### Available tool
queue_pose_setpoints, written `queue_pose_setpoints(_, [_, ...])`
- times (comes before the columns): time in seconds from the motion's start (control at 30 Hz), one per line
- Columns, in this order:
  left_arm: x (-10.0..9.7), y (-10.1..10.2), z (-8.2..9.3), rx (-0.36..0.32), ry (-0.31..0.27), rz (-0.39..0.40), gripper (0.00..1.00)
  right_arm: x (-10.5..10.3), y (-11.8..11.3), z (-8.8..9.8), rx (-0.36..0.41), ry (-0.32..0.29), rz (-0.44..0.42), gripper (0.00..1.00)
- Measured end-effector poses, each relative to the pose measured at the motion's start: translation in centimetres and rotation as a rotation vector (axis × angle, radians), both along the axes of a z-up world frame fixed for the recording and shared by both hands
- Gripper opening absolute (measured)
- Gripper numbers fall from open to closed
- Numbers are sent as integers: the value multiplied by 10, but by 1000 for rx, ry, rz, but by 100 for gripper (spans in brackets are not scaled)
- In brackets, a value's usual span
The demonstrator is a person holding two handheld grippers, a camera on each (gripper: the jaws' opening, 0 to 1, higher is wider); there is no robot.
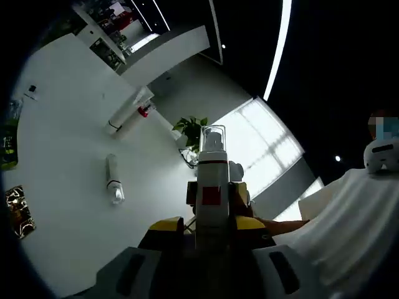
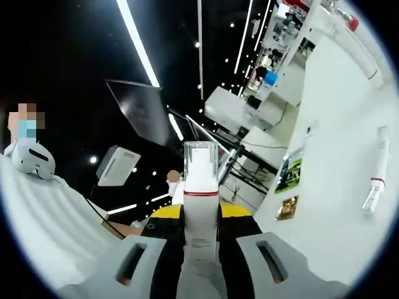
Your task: Arrange the skincare products in the storage area until every visible bottle or jar stands upright without overlapping.
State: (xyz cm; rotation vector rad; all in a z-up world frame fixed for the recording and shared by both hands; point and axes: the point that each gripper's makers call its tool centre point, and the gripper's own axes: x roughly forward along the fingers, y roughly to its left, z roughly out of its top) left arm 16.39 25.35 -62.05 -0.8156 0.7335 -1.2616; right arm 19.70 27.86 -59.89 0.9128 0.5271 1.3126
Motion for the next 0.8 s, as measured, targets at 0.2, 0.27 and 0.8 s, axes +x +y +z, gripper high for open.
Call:
queue_pose_setpoints(0.2, [0, 4, -5, 38, -35, 12, 21, -3, 3, 2, 21, -4, 18, 18])
queue_pose_setpoints(0.27, [2, 5, -7, 61, -51, 21, 21, -2, 3, -1, 8, -9, 16, 18])
queue_pose_setpoints(0.8, [23, 22, -53, 554, -334, 160, 20, 21, 5, -43, -283, 69, -115, 22])
